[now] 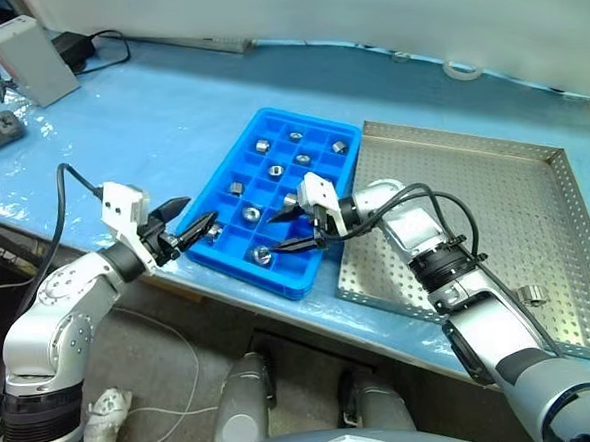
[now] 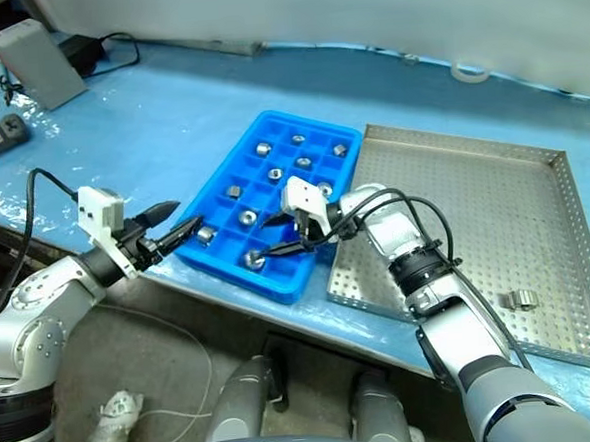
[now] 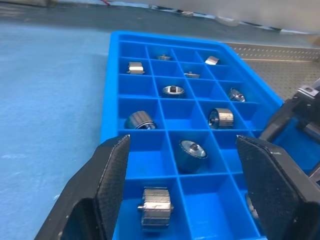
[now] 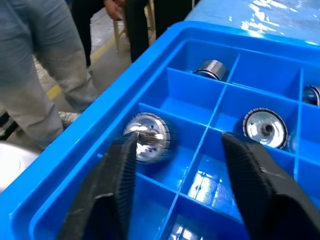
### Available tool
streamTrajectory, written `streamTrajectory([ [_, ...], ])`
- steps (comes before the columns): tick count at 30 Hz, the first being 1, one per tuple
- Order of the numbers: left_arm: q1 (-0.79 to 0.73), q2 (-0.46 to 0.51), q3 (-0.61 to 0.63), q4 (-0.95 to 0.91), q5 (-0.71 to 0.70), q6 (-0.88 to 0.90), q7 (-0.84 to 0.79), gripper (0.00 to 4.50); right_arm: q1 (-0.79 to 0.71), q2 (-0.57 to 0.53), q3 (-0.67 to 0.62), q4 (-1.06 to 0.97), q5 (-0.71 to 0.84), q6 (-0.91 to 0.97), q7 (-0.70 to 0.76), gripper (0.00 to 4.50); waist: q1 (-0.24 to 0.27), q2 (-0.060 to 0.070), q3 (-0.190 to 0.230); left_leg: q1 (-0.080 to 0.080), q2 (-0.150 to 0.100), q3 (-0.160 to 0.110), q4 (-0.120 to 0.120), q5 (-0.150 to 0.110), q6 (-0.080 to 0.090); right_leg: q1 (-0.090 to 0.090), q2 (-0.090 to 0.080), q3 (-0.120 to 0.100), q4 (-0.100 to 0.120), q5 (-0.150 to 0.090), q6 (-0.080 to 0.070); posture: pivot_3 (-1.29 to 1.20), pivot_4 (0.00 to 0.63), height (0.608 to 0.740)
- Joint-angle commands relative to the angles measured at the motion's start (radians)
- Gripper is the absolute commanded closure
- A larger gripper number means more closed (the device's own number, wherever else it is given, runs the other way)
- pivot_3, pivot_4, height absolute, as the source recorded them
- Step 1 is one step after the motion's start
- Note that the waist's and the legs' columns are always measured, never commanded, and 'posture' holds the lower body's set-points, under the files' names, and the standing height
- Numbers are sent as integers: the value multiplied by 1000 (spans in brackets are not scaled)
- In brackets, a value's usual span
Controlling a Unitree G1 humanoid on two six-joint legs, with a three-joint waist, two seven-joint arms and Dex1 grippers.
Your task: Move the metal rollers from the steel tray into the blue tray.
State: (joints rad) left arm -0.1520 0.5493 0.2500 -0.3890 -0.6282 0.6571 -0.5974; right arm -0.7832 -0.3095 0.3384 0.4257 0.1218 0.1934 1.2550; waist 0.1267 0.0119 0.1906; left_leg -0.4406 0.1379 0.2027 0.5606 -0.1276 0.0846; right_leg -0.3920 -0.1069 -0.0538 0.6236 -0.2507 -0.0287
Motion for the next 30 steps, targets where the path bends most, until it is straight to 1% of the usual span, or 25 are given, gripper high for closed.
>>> streamTrajectory([
  [1, -48, -4, -24, 2, -11, -11, -14, 920, -10, -32, -50, -54, 17, 40, -26, 1533, 1, 0, 0, 0, 0, 0, 0, 0, 0, 0, 0, 0, 0, 0, 0, 129, 150, 740],
  [4, -111, -14, -69, 55, -4, -15, -35, 920, -21, -96, -118, -92, 48, 76, -33, 1533, 4, 0, 0, 0, 0, 0, 0, 0, -1, 1, 0, 0, 0, 0, 0, 90, 150, 740],
  [5, -133, -19, -84, 70, -2, -15, -41, 920, -20, -121, -138, -108, 57, 85, -33, 1533, 3, 0, 0, 0, -1, 0, 0, 0, -1, 1, 0, 0, 0, 0, 0, 43, 150, 740],
  [9, -247, -69, -167, 158, 13, -20, -70, 920, 42, -270, -236, -211, 83, 143, -45, 1533, -6, 0, 0, 0, -1, 1, 2, 0, 0, 2, -1, 1, -1, 0, 0, -58, 150, 740],
  [11, -296, -103, -208, 198, 23, -25, -88, 920, 102, -342, -280, -265, 88, 167, -56, 1533, -11, -1, 0, 0, -1, 1, 2, 0, 0, 3, 0, 1, -1, 0, 0, -113, 150, 740],
  [15, -391, -170, -281, 304, 49, -53, -146, 920, 268, -470, -396, -386, 97, 238, -119, 1533, -47, -1, 0, 0, -1, 2, 2, -1, 2, 3, 0, 1, -2, 0, 0, -234, 150, 740],
  [17, -429, -195, -305, 361, 65, -72, -177, 920, 362, -521, -451, -443, 102, 258, -139, 1533, -60, -1, 0, 0, -1, 2, 3, -1, 3, 3, 0, 1, -2, 0, 0, -270, 150, 740],
  [19, -464, -215, -326, 410, 82, -90, -207, 920, 457, -561, -513, -503, 121, 288, -154, 1533, -84, 0, -1, 0, 0, 2, 3, -1, 3, 3, 0, 1, -3, 0, 0, -322, 150, 740],
  [21, -501, -237, -342, 460, 95, -107, -235, 920, 548, -586, -585, -563, 137, 326, -180, 1533, -106, 0, -1, 0, 0, 2, 3, -1, 4, 3, 0, 1, -3, 0, 0, -362, 150, 740],
  [24, -522, -266, -354, 550, 121, -165, -286, 920, 632, -579, -677, -606, 155, 363, -244, 1533, -139, 1, -1, 3, 0, 3, 4, -2, 4, 5, 0, 2, -4, 0, 0, -421, 150, 740],
  [30, -558, -313, -371, 663, 157, -240, -368, 920, 796, -565, -756, -632, 158, 364, -307, 1533, -165, 2, -2, 3, 1, 3, 9, -4, 8, 8, 0, 2, -4, 0, 0, -469, 150, 740],
])
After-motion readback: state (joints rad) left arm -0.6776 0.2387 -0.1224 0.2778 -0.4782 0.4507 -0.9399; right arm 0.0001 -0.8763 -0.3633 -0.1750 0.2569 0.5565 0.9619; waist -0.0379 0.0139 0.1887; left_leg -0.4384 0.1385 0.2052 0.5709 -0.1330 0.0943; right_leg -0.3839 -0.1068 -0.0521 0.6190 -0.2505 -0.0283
